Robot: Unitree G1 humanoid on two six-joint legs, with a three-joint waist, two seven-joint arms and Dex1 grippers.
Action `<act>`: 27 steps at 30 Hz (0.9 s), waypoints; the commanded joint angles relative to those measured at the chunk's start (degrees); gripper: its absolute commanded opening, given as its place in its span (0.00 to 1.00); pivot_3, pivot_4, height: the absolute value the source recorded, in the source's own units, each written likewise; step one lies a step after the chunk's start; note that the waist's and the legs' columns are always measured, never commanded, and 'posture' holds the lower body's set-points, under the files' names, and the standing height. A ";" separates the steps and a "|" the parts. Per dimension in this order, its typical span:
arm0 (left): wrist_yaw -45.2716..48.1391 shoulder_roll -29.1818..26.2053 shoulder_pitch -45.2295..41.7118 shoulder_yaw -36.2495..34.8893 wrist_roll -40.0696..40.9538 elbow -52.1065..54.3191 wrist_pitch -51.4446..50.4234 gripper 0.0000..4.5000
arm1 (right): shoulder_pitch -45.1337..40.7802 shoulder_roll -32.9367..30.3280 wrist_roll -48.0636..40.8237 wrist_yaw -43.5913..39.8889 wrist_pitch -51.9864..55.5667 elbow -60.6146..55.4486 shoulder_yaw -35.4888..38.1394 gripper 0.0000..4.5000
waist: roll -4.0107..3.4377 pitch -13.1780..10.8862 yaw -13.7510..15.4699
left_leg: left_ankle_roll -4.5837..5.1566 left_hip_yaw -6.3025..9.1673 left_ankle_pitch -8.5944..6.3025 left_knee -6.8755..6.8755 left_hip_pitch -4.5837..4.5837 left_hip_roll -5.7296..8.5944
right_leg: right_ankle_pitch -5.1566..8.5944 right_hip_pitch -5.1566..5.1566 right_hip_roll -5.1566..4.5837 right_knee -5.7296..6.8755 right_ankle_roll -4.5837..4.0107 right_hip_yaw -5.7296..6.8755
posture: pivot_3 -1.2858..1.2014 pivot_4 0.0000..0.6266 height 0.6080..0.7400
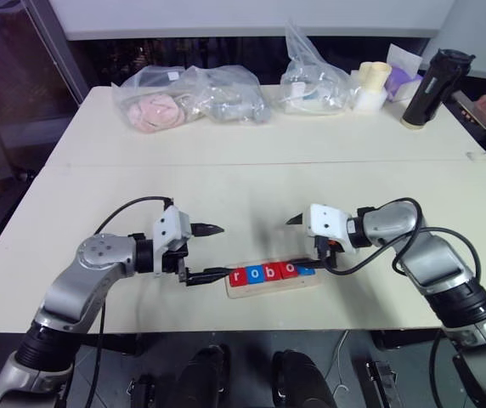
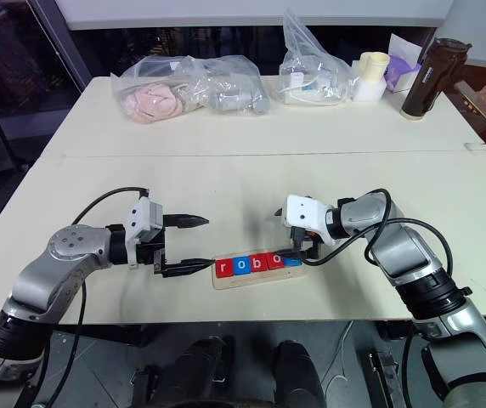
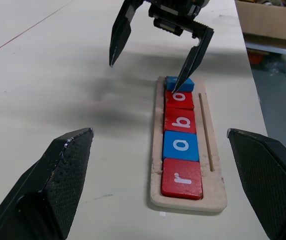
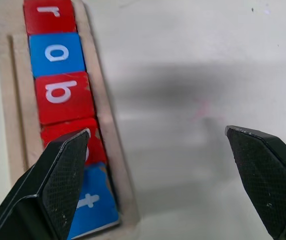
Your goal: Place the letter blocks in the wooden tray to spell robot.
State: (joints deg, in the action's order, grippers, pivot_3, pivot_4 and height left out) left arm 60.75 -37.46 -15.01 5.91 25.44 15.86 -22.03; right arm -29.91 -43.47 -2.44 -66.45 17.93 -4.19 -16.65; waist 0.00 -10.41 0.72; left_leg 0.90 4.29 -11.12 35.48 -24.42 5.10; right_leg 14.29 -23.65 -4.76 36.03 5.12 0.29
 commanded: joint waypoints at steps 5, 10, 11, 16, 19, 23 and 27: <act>-0.31 0.12 -0.37 -0.57 0.25 1.36 0.36 1.00 | -0.39 -1.44 0.49 -1.48 -2.13 -0.46 0.65 1.00 | 0.00 0.00 -0.02 | 0.00 0.00 0.00 0.01 0.00 0.00 | 0.00 0.00 0.00 0.02 0.01 0.00 | 0.52 0.24 0.98; -0.26 0.18 -0.50 -0.49 0.18 1.23 0.42 1.00 | -0.12 -2.47 1.16 -2.03 -3.02 -0.02 1.04 1.00 | 0.00 0.00 0.00 | 0.00 0.00 0.00 0.01 0.00 0.00 | 0.00 0.00 0.00 0.02 0.00 0.00 | 0.52 0.24 0.98; -0.26 0.23 -0.55 -0.47 0.16 1.20 0.44 1.00 | 0.01 -2.73 1.40 -2.05 -3.37 0.14 1.07 1.00 | 0.00 0.00 0.00 | 0.00 0.00 0.00 0.02 0.00 0.00 | 0.00 0.00 0.00 0.02 0.00 0.00 | 0.52 0.24 0.98; -0.11 0.36 -0.80 -0.39 0.04 0.97 0.56 1.00 | 0.33 -3.69 2.01 -2.00 -4.70 1.02 1.24 1.00 | 0.00 0.00 -0.02 | 0.00 0.00 0.00 0.02 0.00 0.00 | 0.00 0.00 0.00 0.02 0.00 0.00 | 0.52 0.24 0.98; -0.09 0.41 -0.87 -0.38 0.03 0.92 0.56 1.00 | 0.07 -3.98 1.41 -2.25 -4.32 0.77 1.94 1.00 | 0.00 0.00 -0.02 | 0.00 0.00 0.00 0.02 0.00 0.00 | 0.00 0.00 0.00 0.02 0.00 0.00 | 0.52 0.24 0.98; -0.07 0.46 -0.91 -0.28 -0.03 0.89 0.62 1.00 | -0.26 -3.90 -0.44 -2.07 -2.17 -0.15 3.67 1.00 | 0.00 0.00 -0.02 | 0.01 0.00 0.00 0.02 0.00 0.00 | 0.00 0.00 0.00 0.02 0.00 0.00 | 0.52 0.24 0.98; -0.10 0.40 -0.68 -0.42 -0.04 1.04 0.68 1.00 | 0.45 -4.55 -3.88 -1.17 2.44 -1.52 8.42 1.00 | 0.00 0.00 0.01 | 0.01 0.00 0.00 0.03 0.00 0.00 | 0.00 0.01 0.00 0.02 0.00 0.00 | 0.52 0.24 0.98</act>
State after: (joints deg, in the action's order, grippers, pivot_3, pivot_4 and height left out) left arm 60.77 -37.02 -15.49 5.92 25.39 15.85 -22.02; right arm -29.27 -46.78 -3.86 -68.28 18.49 -3.02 -12.32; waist 0.00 -10.41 0.73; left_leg 0.91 4.29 -11.12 35.51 -24.42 5.09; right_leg 14.29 -23.65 -4.76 36.05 5.12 0.29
